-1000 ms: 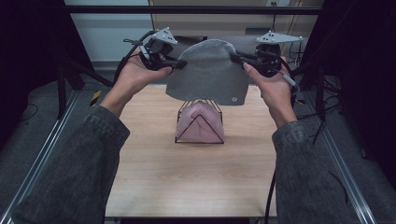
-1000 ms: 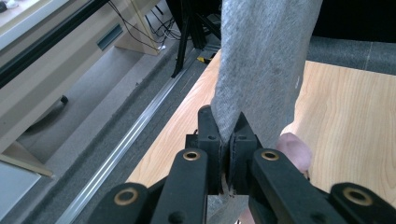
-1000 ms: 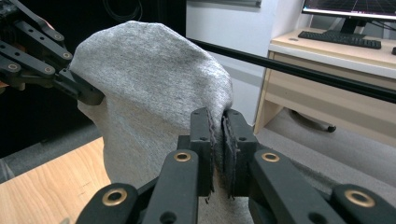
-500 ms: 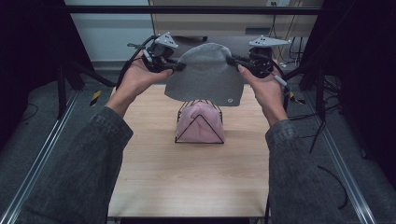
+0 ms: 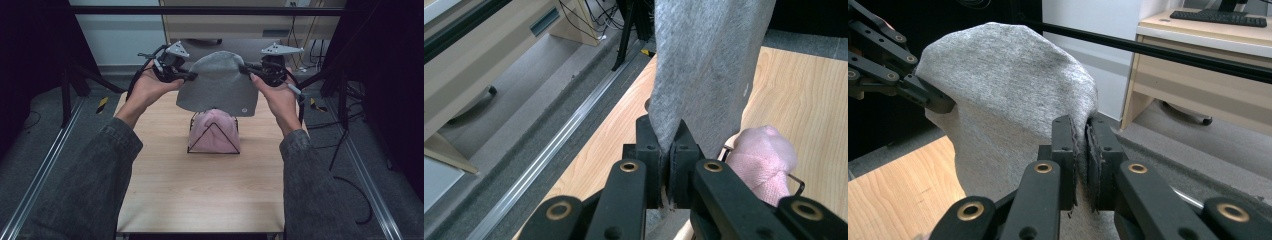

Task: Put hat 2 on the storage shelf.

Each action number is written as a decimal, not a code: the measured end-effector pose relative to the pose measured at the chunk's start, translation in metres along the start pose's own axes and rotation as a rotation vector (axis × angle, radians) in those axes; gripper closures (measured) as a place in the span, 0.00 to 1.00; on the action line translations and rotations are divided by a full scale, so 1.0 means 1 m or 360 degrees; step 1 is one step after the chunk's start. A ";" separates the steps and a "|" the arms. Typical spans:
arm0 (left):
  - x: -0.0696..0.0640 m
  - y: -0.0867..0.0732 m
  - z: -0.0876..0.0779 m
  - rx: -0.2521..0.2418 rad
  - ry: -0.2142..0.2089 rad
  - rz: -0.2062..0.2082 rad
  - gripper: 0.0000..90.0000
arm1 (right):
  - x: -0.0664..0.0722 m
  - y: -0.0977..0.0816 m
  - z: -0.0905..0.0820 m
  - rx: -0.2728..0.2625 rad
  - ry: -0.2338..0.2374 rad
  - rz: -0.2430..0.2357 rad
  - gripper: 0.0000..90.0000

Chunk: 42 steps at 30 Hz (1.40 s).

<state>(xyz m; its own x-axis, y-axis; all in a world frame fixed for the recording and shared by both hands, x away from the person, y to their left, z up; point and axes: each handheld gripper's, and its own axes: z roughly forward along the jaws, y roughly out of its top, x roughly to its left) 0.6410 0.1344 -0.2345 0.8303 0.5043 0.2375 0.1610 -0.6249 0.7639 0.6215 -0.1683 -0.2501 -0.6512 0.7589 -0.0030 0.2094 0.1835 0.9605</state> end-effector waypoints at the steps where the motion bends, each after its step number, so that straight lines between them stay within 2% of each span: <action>1: 0.000 -0.001 0.001 -0.0002 -0.0005 -0.0002 0.96 | 0.000 -0.001 0.000 0.0000 0.0000 0.0007 0.93; 15: -0.005 -0.020 0.016 0.0019 -0.0047 -0.0040 0.96 | -0.001 -0.020 0.008 0.0042 0.0025 0.0046 0.93; 19: -0.007 -0.029 0.023 0.0042 -0.0057 -0.0054 0.96 | 0.000 -0.029 0.011 0.0087 0.0032 0.0042 0.93; 32: -0.017 -0.052 0.038 0.0103 -0.0093 -0.0074 0.96 | 0.004 -0.055 0.017 0.0160 0.0055 0.0072 0.93; 42: -0.025 -0.075 0.050 0.0128 -0.0118 -0.0133 0.96 | 0.009 -0.079 0.027 0.0250 0.0082 0.0093 0.93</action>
<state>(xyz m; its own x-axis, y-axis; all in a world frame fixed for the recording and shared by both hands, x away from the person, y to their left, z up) 0.6351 0.1388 -0.3279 0.8489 0.5128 0.1279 0.2708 -0.6298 0.7280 0.6183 -0.1591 -0.3330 -0.6703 0.7388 0.0697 0.3568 0.2386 0.9032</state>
